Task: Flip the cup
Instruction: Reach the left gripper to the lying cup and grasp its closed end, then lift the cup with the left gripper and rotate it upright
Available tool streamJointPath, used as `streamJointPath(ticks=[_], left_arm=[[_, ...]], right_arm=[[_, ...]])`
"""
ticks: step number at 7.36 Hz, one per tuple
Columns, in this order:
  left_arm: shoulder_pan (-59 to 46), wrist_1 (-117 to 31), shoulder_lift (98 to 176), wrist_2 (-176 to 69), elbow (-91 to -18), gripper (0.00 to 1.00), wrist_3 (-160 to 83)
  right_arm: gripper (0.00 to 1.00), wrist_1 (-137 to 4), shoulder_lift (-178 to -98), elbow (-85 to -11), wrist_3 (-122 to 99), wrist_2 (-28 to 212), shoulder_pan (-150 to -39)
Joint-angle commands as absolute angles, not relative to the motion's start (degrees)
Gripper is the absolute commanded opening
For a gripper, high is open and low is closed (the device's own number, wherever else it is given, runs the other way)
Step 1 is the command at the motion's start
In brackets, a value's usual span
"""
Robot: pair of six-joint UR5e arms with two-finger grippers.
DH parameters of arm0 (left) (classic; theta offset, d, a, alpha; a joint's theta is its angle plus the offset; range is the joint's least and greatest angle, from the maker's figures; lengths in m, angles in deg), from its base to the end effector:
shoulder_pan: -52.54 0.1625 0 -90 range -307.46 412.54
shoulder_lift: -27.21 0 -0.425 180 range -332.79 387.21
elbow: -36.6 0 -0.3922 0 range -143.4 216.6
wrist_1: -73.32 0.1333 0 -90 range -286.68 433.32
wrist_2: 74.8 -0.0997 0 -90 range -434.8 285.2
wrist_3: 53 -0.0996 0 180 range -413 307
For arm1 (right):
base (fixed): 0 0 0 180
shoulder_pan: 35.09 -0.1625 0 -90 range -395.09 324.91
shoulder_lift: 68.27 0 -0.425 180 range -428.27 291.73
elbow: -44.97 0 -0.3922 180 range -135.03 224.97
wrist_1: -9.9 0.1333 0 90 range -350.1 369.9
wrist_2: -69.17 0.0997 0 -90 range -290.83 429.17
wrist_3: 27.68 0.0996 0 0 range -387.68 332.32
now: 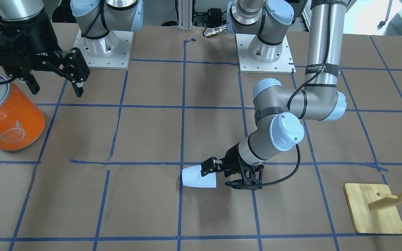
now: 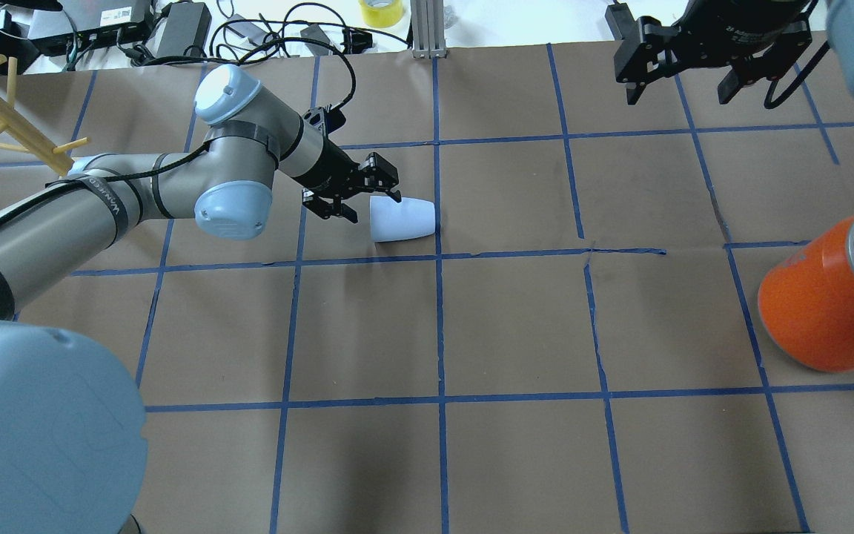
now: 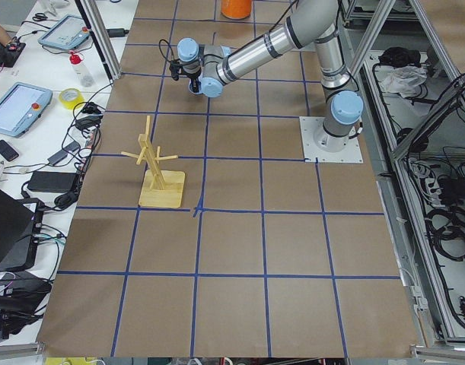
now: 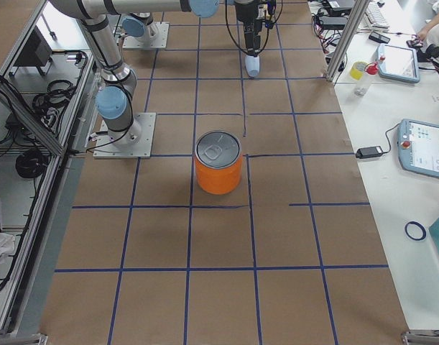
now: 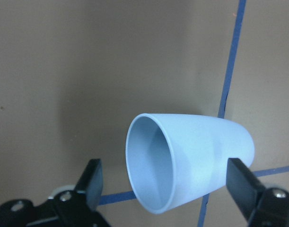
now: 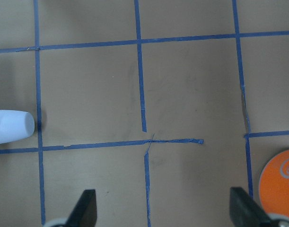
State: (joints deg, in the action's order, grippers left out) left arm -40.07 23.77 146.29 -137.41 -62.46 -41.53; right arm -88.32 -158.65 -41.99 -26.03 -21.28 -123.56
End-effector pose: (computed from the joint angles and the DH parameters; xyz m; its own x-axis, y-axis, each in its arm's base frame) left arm -0.2071 -0.6094 0.2074 -0.8775 -0.1407 0.4585 -0.1316 0.9899 0.0519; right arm 0.1189 -0.5098 0.5335 -0.9984 0.0565 0.0019 0.0549 0.9779 -0.2019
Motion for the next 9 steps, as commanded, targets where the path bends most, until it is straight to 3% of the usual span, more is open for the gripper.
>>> streamJointPath(ticks=[1, 3, 9], left_arm=[[-40.7, 23.7, 147.3, -133.6, -62.3, 0.16, -41.1], [-40.7, 23.7, 147.6, -132.8, -61.8, 0.00, -37.9], [-41.6, 22.2, 143.8, -152.7, -56.3, 0.00, -33.2]], right_arm=[[1.00, -87.8, -159.1, -42.6, -25.5, -21.2, -123.7], [1.00, -88.6, -160.4, -44.3, -22.5, -21.3, -124.5], [1.00, -90.3, -160.2, -43.6, -22.1, -20.6, -125.1]])
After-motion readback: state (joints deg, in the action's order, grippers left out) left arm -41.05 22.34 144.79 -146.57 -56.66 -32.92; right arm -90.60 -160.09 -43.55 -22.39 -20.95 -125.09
